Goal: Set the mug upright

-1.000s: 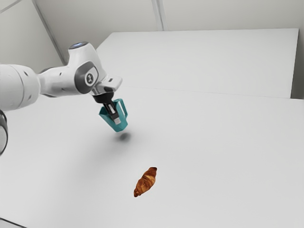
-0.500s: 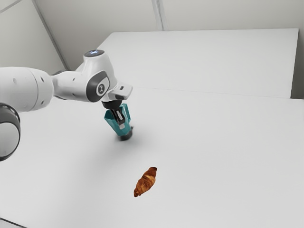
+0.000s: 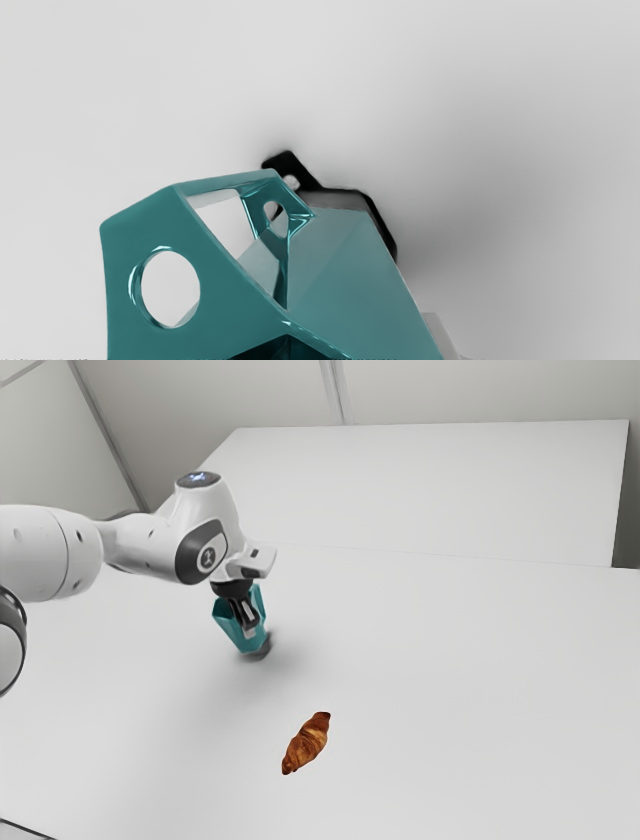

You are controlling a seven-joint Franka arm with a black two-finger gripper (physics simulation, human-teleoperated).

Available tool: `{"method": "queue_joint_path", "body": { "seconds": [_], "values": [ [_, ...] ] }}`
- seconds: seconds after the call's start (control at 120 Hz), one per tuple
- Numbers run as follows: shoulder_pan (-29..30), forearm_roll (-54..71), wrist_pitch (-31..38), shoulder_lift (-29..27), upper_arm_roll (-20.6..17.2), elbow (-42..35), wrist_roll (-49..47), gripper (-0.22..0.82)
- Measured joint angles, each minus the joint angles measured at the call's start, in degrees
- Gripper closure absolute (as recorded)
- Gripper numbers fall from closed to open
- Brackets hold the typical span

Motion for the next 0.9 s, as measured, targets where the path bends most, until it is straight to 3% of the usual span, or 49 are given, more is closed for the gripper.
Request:
{"method": "queue_joint_path", "body": {
  "seconds": [0.175, 0.633, 0.9],
  "values": [
    [0.0, -0.1, 0.6, 0.0, 0.0, -0.2, -1.1, 0.72],
    [0.0, -0.6, 1.0, 0.1, 0.0, -0.4, -2.8, 0.41],
    [0.0, -1.1, 1.0, -1.5, 0.0, -0.5, -3.7, 0.33]
  ]
}}
